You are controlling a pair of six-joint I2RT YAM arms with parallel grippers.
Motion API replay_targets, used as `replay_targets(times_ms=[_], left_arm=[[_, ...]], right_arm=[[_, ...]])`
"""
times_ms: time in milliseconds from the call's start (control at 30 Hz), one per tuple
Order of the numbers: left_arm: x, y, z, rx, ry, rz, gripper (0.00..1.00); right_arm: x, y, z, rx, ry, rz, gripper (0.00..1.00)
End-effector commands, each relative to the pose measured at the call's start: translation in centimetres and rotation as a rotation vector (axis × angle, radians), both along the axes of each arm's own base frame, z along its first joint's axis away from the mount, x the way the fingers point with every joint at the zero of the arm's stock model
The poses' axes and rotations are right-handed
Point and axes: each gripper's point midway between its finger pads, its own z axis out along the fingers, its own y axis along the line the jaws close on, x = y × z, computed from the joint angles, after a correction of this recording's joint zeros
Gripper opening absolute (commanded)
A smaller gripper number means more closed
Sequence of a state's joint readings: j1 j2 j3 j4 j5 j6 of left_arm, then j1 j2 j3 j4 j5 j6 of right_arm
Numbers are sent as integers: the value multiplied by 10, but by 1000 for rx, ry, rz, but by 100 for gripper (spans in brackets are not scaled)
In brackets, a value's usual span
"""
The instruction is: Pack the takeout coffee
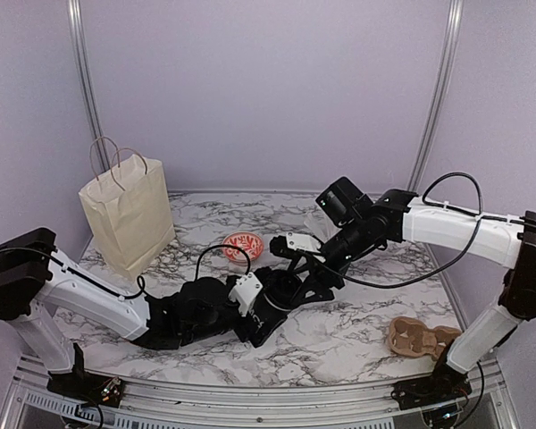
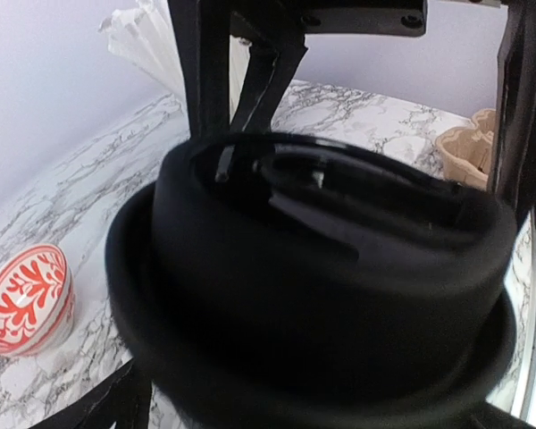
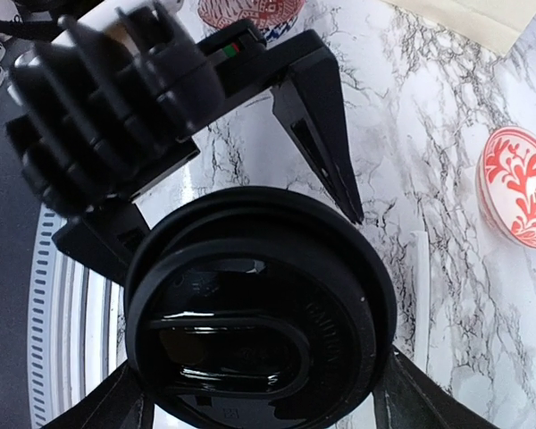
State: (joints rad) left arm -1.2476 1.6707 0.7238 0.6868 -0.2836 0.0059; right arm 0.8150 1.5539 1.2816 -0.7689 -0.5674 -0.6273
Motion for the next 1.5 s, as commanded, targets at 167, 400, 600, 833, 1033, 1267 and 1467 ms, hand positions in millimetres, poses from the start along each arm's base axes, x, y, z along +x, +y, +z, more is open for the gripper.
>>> replay_targets(times_ms=[167,400,600,833,1033,1267,1467], left_arm=[[-35,46,8,-95,131,-13,99],[-18,72,50,-285,324,184,99],[-11,60,47,-348,560,212,88],[-19,52,26,-303,667,186,82],[-25,56,20,-288,702,177,81],[-27,63,16,-293,751,203,75],[-28,70,19,-312,802,222,67]], right_arm=[[-11,-4,-26,-122,-16,62,62],[-44,-1,-46,-227,-42,194,62],[-55,5,-50,-250,-104,241,71],[-56,10,-31,-204,-134,224,88],[-57,14,-17,-163,-131,215,99],[-56,12,-7,-146,-104,189,99],[-16,0,15,-13,79,7,99]])
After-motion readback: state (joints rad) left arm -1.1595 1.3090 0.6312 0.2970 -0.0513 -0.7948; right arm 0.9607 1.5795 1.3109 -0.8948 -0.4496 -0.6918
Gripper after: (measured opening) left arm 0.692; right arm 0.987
